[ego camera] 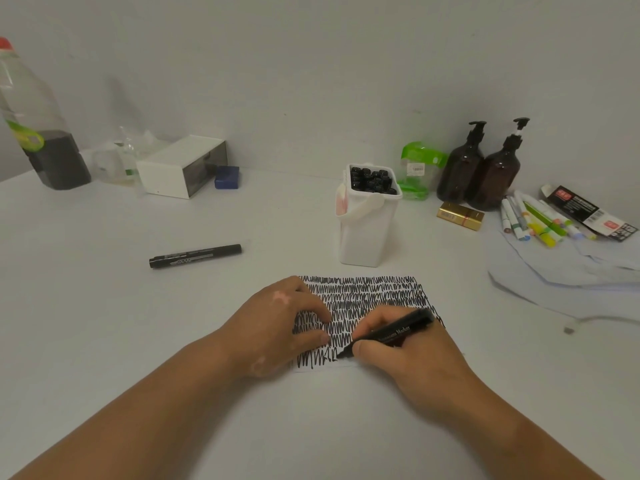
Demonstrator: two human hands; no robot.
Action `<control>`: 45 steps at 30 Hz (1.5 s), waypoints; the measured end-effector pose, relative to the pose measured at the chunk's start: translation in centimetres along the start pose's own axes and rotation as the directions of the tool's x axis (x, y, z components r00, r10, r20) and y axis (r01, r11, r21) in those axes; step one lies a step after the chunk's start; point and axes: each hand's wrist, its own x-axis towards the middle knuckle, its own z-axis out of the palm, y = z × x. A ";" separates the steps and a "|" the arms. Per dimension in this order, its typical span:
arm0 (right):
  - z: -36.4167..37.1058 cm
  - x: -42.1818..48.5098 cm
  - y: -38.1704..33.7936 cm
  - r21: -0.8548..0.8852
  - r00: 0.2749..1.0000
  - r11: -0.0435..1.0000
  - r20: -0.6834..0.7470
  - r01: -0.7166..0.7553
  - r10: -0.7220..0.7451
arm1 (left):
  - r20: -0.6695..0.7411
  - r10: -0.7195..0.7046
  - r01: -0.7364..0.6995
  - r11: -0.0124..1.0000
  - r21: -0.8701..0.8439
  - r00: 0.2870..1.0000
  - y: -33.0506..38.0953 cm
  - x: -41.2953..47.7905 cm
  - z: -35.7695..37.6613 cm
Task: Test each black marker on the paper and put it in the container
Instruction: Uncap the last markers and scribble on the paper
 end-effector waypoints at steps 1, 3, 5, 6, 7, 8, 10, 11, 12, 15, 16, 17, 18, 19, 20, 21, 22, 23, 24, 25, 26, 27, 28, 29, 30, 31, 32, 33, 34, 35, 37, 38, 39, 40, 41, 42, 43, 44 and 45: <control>0.0 0.0 0.0 -0.006 1.000 1.000 0.008 0.004 -0.004 | 0.001 -0.001 0.001 1.000 0.000 1.000 0.0 0.0 0.0; 0.0 0.0 0.1 -0.008 1.000 1.000 -0.016 0.001 -0.001 | 0.002 -0.001 0.001 1.000 0.000 1.000 0.0 0.0 0.0; 0.0 0.1 0.1 -0.002 0.999 1.000 -0.039 -0.013 0.013 | 0.000 0.001 -0.001 1.000 0.000 1.000 0.0 0.0 -0.1; 0.0 0.1 0.1 -0.008 0.999 1.000 -0.032 -0.014 0.014 | 0.000 0.002 -0.002 1.000 0.001 1.000 0.0 0.0 -0.1; -0.1 0.1 0.0 -0.017 1.000 1.000 -0.014 -0.010 0.010 | 0.000 0.004 -0.004 1.000 0.003 1.000 0.0 0.0 -0.1; -0.1 0.1 0.0 -0.025 1.000 1.000 0.002 -0.003 0.003 | 0.000 0.006 -0.006 1.000 0.006 1.000 0.1 0.0 -0.1; -0.1 0.1 0.1 -0.019 1.000 1.000 -0.006 -0.007 0.007 | 0.002 0.009 -0.009 1.000 0.008 1.000 0.0 0.1 -0.1; -0.2 0.1 0.2 -0.011 1.000 1.000 -0.027 -0.015 0.015 | 0.003 0.009 -0.009 1.000 0.009 1.000 0.0 0.1 -0.1; -0.2 0.2 0.3 -0.009 0.999 1.000 -0.048 -0.021 0.020 | 0.004 0.007 -0.007 1.000 0.012 1.000 0.0 0.1 -0.1; -0.2 0.2 0.3 -0.017 0.999 0.999 -0.035 -0.028 0.028 | 0.009 0.001 -0.002 1.000 0.016 1.000 -0.1 0.1 0.0; -0.2 0.2 0.3 -0.025 1.000 0.999 -0.018 -0.021 0.021 | 0.012 -0.001 0.001 1.000 0.015 1.000 0.0 0.1 0.0; -0.2 0.2 0.2 -0.029 1.000 1.000 -0.010 -0.011 0.011 | 0.014 -0.005 0.005 1.000 0.016 1.000 0.0 0.1 -0.1; -0.3 0.2 0.3 -0.022 1.000 1.000 -0.018 -0.002 0.002 | 0.015 -0.008 0.008 1.000 0.019 1.000 0.0 0.0 -0.1; -0.4 0.2 0.3 0.006 0.999 1.000 -0.040 0.000 0.000 | 0.011 -0.009 0.008 1.000 0.024 1.000 0.0 0.0 -0.1; -0.5 0.3 0.4 0.067 0.998 0.998 -0.066 -0.004 0.009 | 0.001 -0.011 0.011 1.000 0.020 1.000 0.0 -0.1 -0.1; -0.8 0.4 0.5 0.163 0.995 0.987 -0.090 -0.018 0.033 | -0.017 -0.019 0.019 1.000 -0.010 1.000 0.1 -0.1 -0.1; -1.0 0.6 0.5 0.278 0.992 0.960 -0.108 -0.032 0.064 | -0.043 -0.036 0.033 0.997 -0.068 0.998 0.2 -0.1 -0.2; -1.3 0.8 0.5 0.384 0.988 0.922 -0.122 -0.037 0.091 | -0.071 -0.058 0.048 0.989 -0.140 0.996 0.2 -0.1 -0.4; -1.7 0.9 0.5 0.458 0.985 0.888 -0.137 -0.035 0.110 | -0.095 -0.082 0.060 0.975 -0.214 0.992 0.2 -0.1 -0.6; -2.2 1.0 0.5 0.498 0.981 0.867 -0.150 -0.030 0.120 | -0.115 -0.100 0.066 0.960 -0.272 0.988 0.3 -0.1 -0.7; -2.6 1.0 0.6 0.509 0.980 0.861 -0.162 -0.020 0.119 | -0.135 -0.111 0.064 0.949 -0.310 0.985 0.3 0.0 -0.9; -2.9 1.0 0.7 0.498 0.979 0.867 -0.175 -0.007 0.108 | -0.156 -0.117 0.057 0.939 -0.340 0.981 0.4 0.0 -1.0; -3.2 1.0 0.8 0.479 0.978 0.878 -0.187 0.008 0.093 | -0.176 -0.125 0.049 0.922 -0.383 0.976 0.4 0.0 -1.0; -3.4 1.0 0.8 0.469 0.977 0.883 -0.197 0.021 0.082 | -0.188 -0.143 0.045 0.894 -0.445 0.972 0.5 -0.1 -1.0; -3.6 1.0 0.8 0.478 0.977 0.878 -0.200 0.029 0.076 | -0.191 -0.168 0.047 0.857 -0.513 0.967 0.6 -0.1 -0.9; -3.7 0.9 0.7 0.506 0.979 0.862 -0.190 0.034 0.073 | -0.190 -0.196 0.054 0.820 -0.570 0.962 0.7 -0.1 -1.0; -3.8 0.9 0.7 0.557 0.983 0.830 -0.169 0.033 0.074 | -0.189 -0.224 0.065 0.791 -0.609 0.956 0.6 -0.1 -1.0; -3.8 0.9 0.6 0.618 0.986 0.786 -0.145 0.026 0.082 | -0.183 -0.246 0.079 0.773 -0.630 0.952 0.5 0.0 -1.0; -3.9 0.9 0.5 0.668 0.987 0.744 -0.129 0.017 0.093 | -0.171 -0.258 0.092 0.763 -0.640 0.951 0.4 0.1 -1.1; -4.0 0.9 0.3 0.692 0.987 0.722 -0.126 0.015 0.101 | -0.161 -0.254 0.094 0.760 -0.642 0.954 0.3 0.1 -1.1; -4.0 0.9 0.2 0.678 0.984 0.735 -0.150 0.033 0.095 | -0.156 -0.207 0.064 0.774 -0.630 0.966 0.3 0.1 -1.2; -4.0 0.8 0.2 0.656 0.983 0.753 -0.166 0.049 0.082 | -0.153 -0.176 0.046 0.786 -0.617 0.972 0.4 0.0 -1.2; -4.0 0.8 0.2 0.634 0.981 0.770 -0.180 0.064 0.067 | -0.147 -0.150 0.032 0.797 -0.603 0.978 0.5 0.0 -1.2; -4.0 0.7 0.2 0.619 0.981 0.781 -0.189 0.077 0.053 | -0.140 -0.128 0.021 0.807 -0.590 0.982 0.7 -0.1 -1.2; -4.1 0.7 0.2 0.615 0.981 0.784 -0.190 0.087 0.040 | -0.133 -0.107 0.010 0.815 -0.580 0.985 0.9 -0.2 -1.2; -4.1 0.6 0.2 0.617 0.982 0.781 -0.185 0.095 0.027 | -0.125 -0.089 0.000 0.816 -0.578 0.988 1.0 -0.2 -1.2; -4.0 0.5 0.1 0.620 0.984 0.778 -0.179 0.100 0.017 | -0.118 -0.076 -0.007 0.814 -0.581 0.990 1.2 -0.2 -1.1; -4.0 0.5 0.1 0.619 0.985 0.778 -0.173 0.103 0.007 | -0.111 -0.068 -0.010 0.808 -0.589 0.992 1.4 -0.3 -1.1; -3.9 0.5 0.0 0.618 0.986 0.779 -0.167 0.106 -0.001 | -0.106 -0.062 -0.014 0.804 -0.595 0.992 1.5 -0.3 -1.1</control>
